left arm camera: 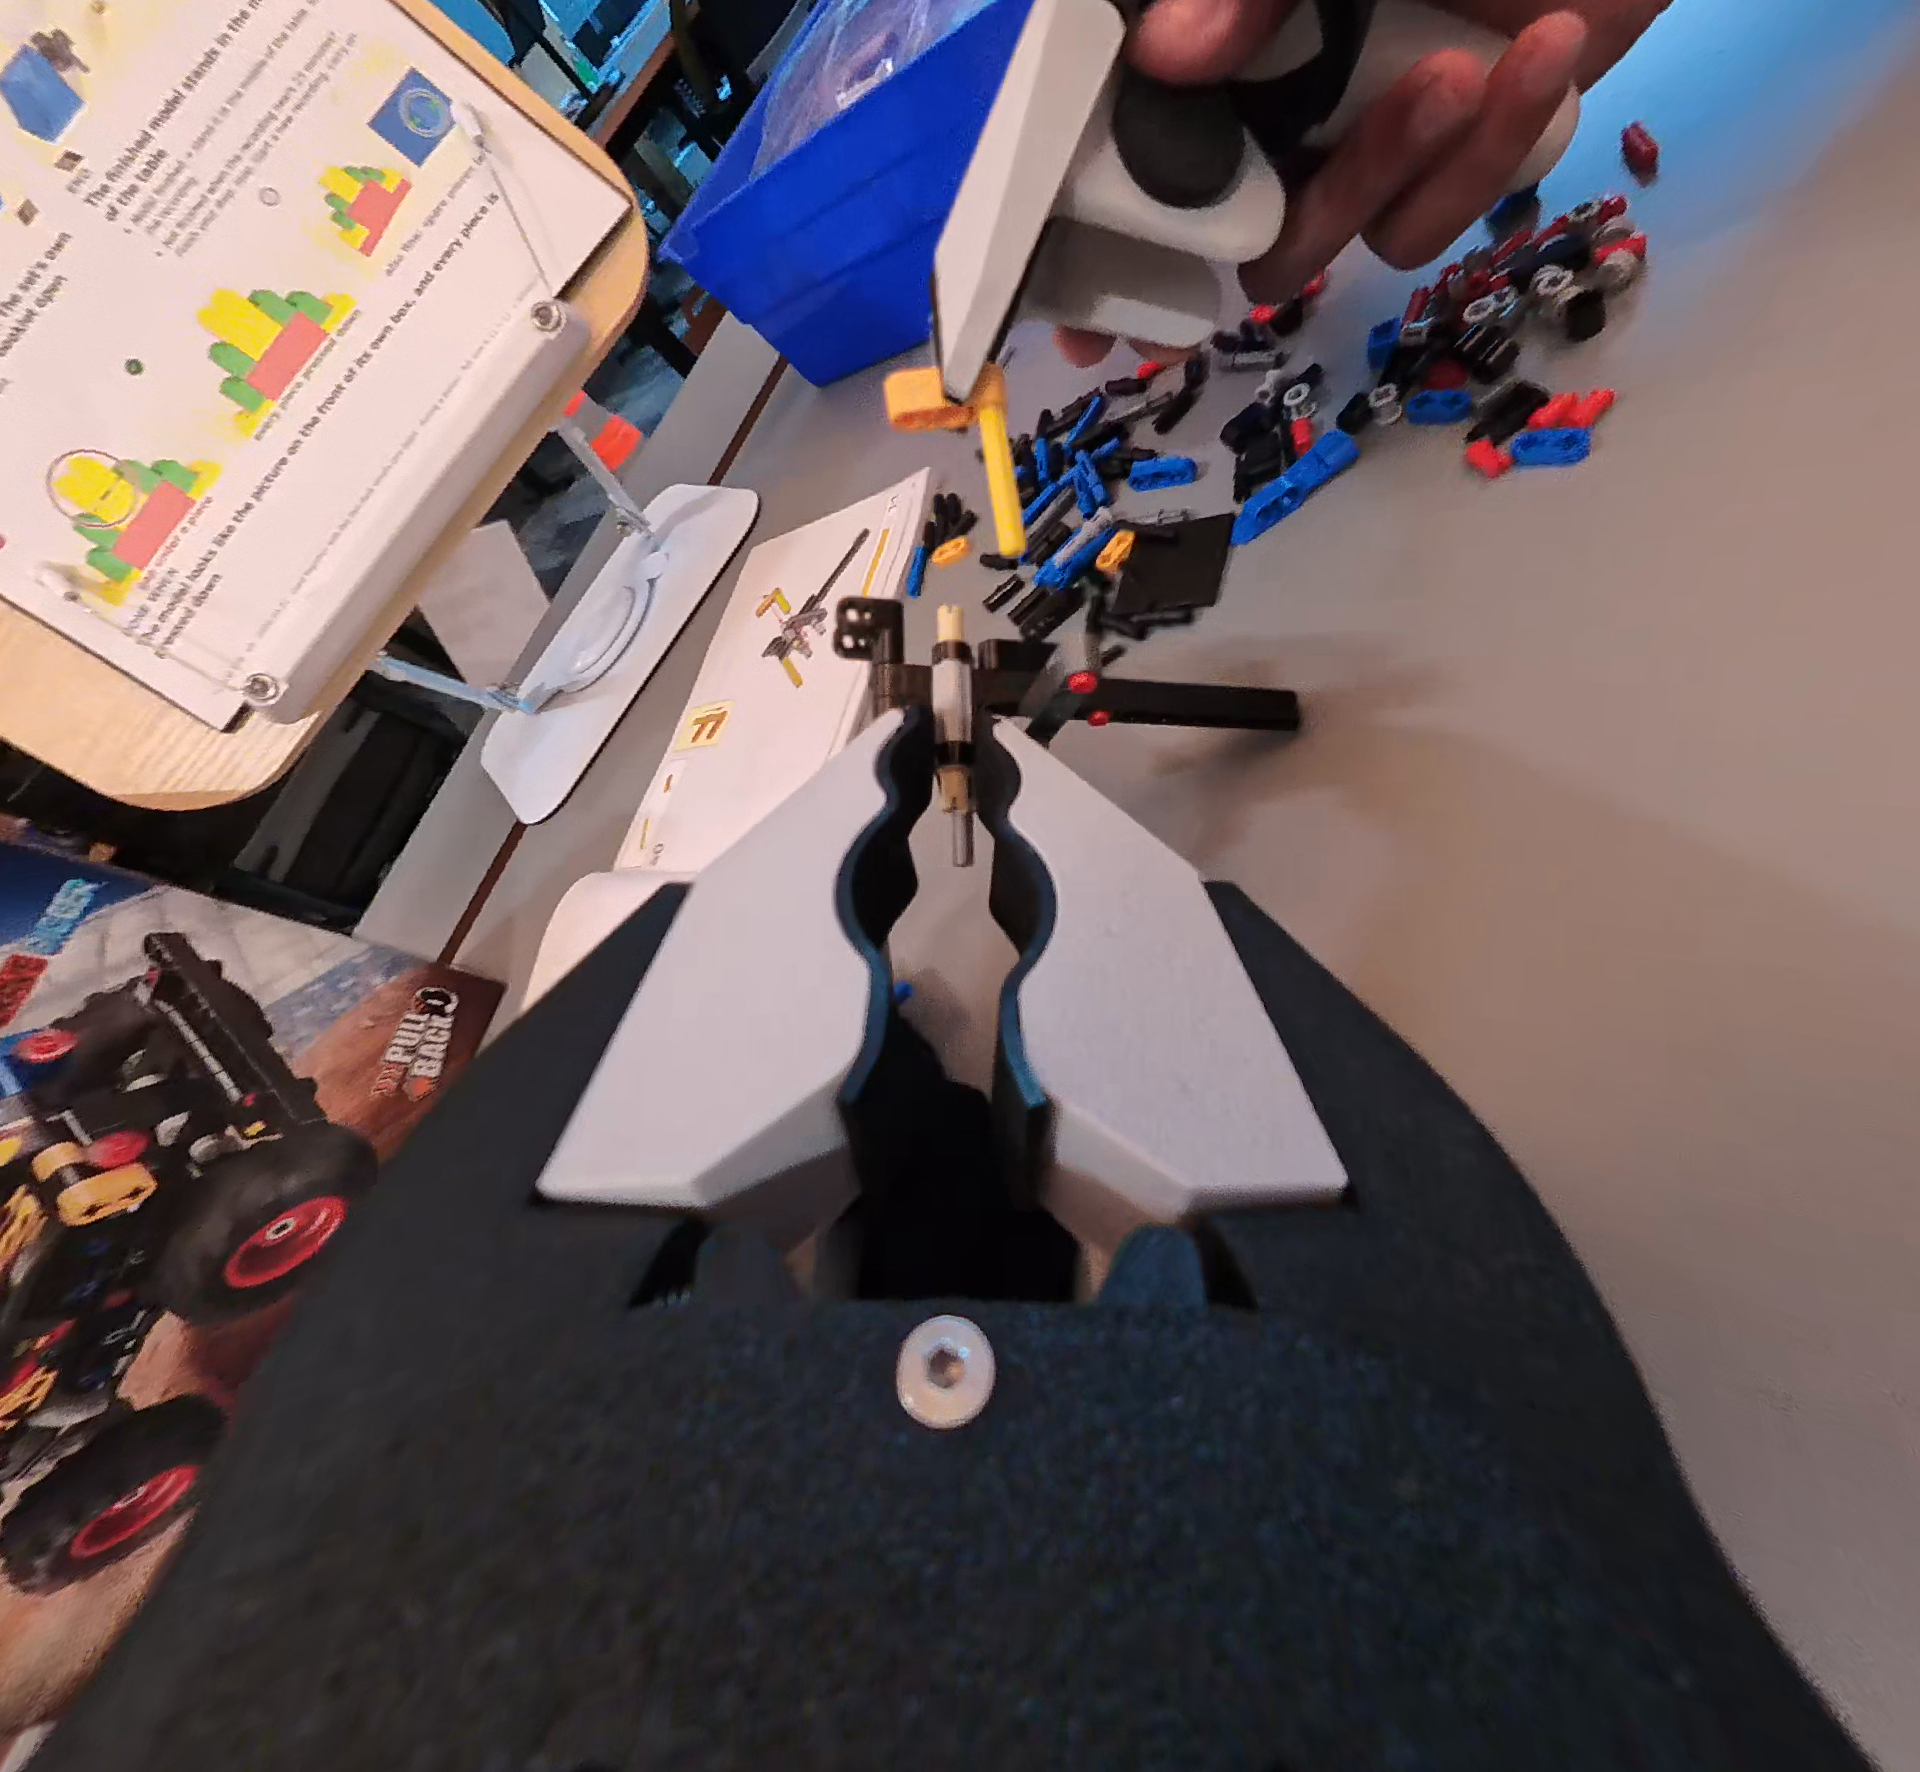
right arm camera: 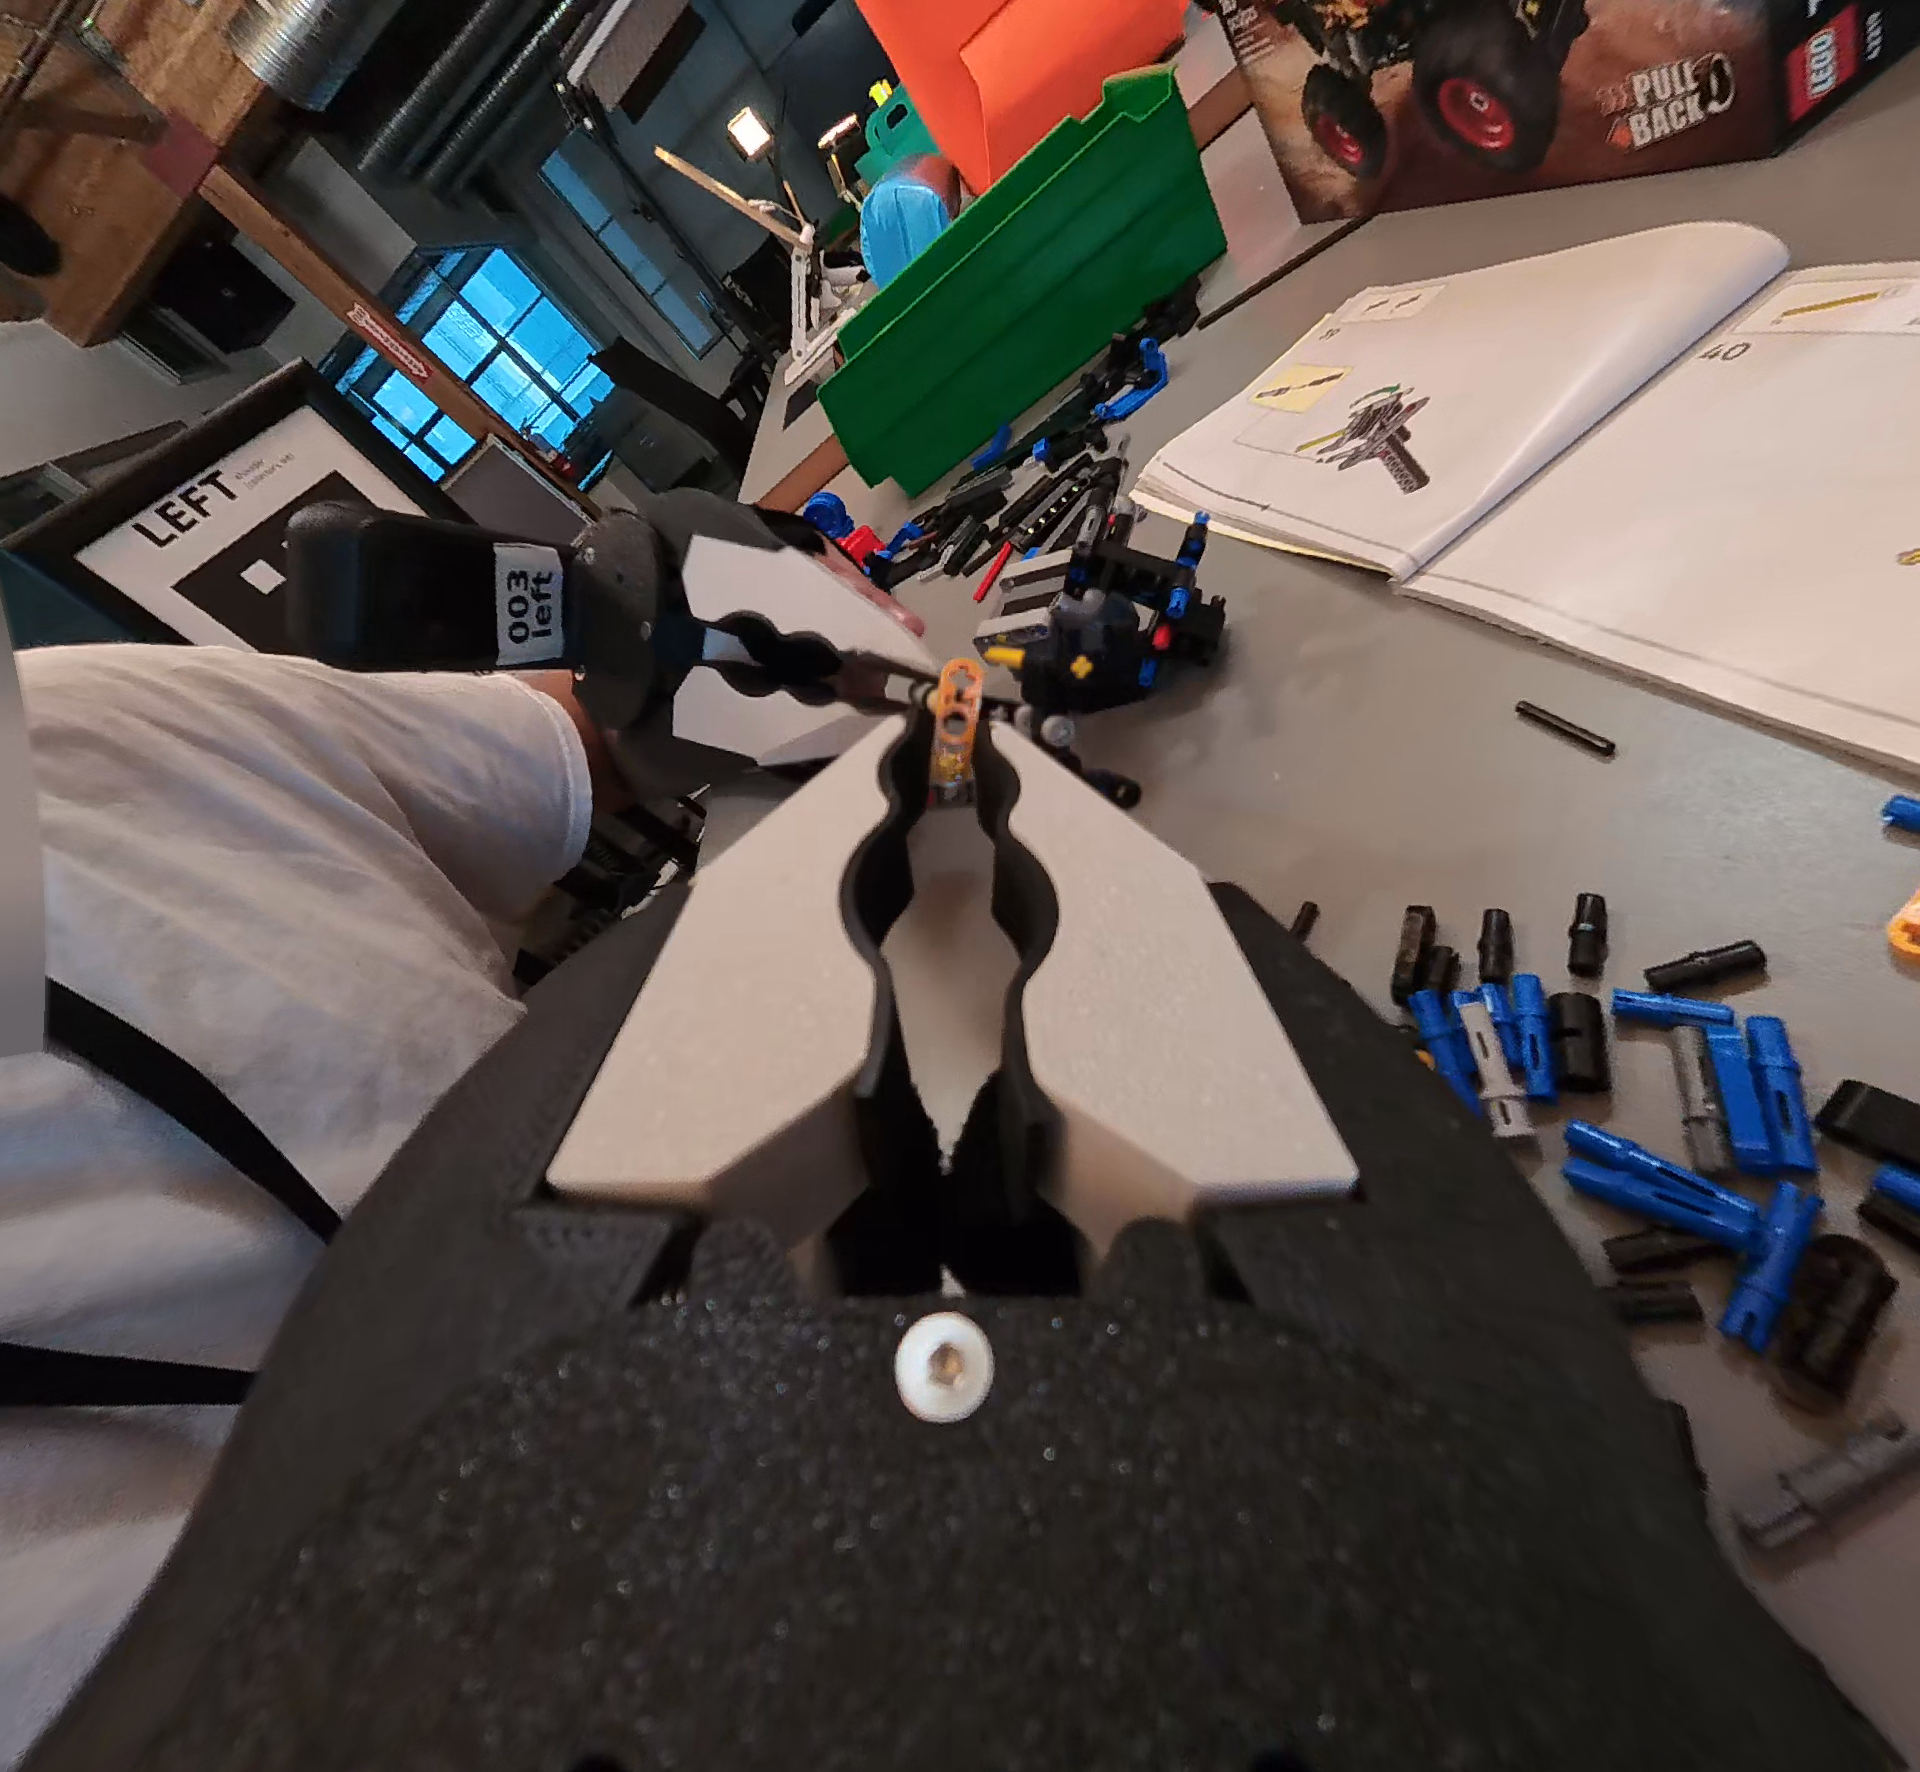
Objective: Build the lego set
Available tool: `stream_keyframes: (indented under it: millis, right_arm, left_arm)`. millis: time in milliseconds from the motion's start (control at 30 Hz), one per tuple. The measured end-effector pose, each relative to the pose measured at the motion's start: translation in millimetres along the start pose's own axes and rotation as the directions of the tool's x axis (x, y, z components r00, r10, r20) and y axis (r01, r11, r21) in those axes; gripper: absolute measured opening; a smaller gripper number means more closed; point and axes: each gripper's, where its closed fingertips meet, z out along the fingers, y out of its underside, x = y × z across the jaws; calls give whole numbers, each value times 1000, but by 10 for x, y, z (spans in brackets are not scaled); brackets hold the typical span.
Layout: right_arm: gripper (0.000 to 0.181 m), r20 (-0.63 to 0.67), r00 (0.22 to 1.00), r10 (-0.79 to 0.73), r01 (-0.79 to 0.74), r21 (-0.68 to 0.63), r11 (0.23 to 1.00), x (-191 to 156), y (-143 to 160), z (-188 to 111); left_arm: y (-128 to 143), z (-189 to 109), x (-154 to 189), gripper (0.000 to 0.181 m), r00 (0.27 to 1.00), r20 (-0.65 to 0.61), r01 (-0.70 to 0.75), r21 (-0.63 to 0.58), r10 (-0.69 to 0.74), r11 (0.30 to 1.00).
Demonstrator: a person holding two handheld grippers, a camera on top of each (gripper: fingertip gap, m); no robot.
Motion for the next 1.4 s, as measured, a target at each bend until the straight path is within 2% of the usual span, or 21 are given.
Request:
stream_keyframes:
  millis: [133, 533, 1400]
  right_arm:
    - [7, 4, 1000, 12, -12, -23, 1000, 17, 75, 50]
    - [7, 6, 1000, 25, -25, -33, 999, 36, 99, 59]
    - [7, 1, 999, 36, -36, -47, 998, 66, 134, 70]
  left_arm:
    - [86, -6, -13, 6, 1000, 3, -5, -18, 5, 1000]
    - [77, 11, 75, 5, 999, -36, 7, -11, -8, 1000]
    - [77, 6, 44, 5, 994, -63, 86, 1, -86, 996]
